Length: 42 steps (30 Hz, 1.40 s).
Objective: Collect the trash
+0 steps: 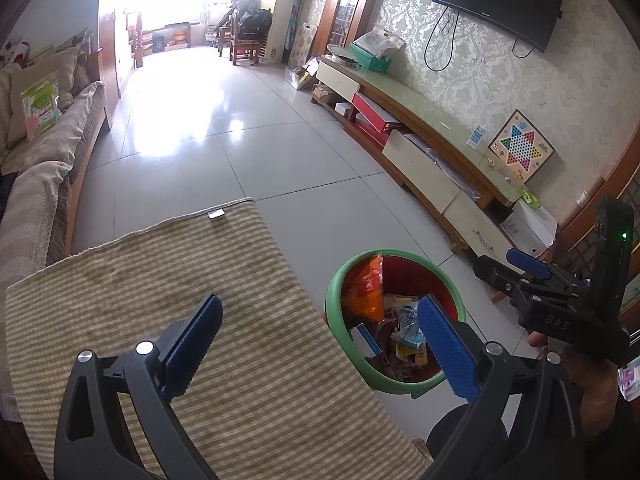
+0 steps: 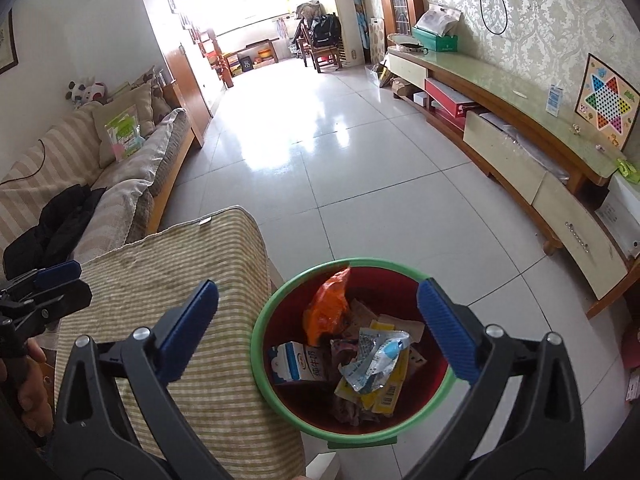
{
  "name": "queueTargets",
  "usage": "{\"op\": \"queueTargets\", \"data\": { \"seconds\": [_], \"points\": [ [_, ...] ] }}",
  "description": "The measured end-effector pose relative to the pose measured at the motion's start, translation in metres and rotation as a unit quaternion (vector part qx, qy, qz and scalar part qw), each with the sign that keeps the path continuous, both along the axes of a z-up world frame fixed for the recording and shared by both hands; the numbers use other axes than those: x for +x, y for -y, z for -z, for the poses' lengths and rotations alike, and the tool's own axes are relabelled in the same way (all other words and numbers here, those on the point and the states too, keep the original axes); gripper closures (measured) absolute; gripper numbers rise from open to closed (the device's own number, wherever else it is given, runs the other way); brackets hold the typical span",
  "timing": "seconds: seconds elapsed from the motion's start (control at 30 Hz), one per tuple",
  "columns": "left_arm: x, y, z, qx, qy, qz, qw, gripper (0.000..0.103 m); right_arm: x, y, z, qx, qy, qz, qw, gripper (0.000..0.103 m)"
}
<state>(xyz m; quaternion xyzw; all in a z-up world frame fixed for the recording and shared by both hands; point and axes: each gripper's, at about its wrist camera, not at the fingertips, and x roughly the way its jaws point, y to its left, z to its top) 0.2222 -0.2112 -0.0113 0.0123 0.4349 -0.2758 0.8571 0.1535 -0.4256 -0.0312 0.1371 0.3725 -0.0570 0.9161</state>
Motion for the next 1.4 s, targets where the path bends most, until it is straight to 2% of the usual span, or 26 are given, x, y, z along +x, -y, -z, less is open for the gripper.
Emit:
{"op": "queueTargets", "data": {
  "seconds": [0.17,0.27,0.4,0.47,0.73,0.9,1.0,1.17,1.3,1.4],
  "points": [
    [-0.01,-0.026,-0.009,-0.012,0.002,-0.022,0.9997,0.009,-0.008,-0.023,-0.015,-0.02,0.013,-0.012,1.0,0.005],
    [-0.024,-0.045,-0.014,-0.004,0.015,-0.034,0.9993,0.008,-0.013,-0.044,-0.027,-0.03,0.021,-0.022,0.999,0.005],
    [-0.048,-0.08,-0.02,0.041,0.05,-0.064,0.9958,0.008,-0.025,-0.081,-0.039,-0.045,0.034,-0.042,0.998,0.005],
    [-0.061,-0.101,-0.025,0.048,0.064,-0.079,0.9936,0.008,-0.033,-0.099,-0.045,-0.051,0.043,-0.049,0.997,0.005],
    [-0.115,-0.18,-0.058,0.047,0.109,-0.156,0.9805,0.008,-0.066,-0.177,-0.066,-0.069,0.08,-0.094,0.99,0.005],
    [-0.14,-0.217,-0.06,0.065,0.114,-0.201,0.9708,0.008,-0.081,-0.213,-0.076,-0.054,0.1,-0.125,0.986,0.005],
    [-0.157,-0.235,-0.061,0.055,0.121,-0.225,0.9652,0.008,-0.089,-0.231,-0.082,-0.062,0.105,-0.142,0.982,0.005],
    [-0.182,-0.254,-0.062,0.035,0.135,-0.264,0.9545,0.008,-0.104,-0.249,-0.091,-0.068,0.112,-0.151,0.98,0.005],
    [-0.199,-0.251,-0.066,0.024,0.175,-0.257,0.9503,0.008,-0.116,-0.256,-0.096,-0.077,0.123,-0.152,0.978,0.005],
    [-0.203,-0.243,-0.068,0.053,0.182,-0.258,0.9473,0.008,-0.122,-0.259,-0.098,-0.078,0.128,-0.149,0.977,0.005]
  ]
}}
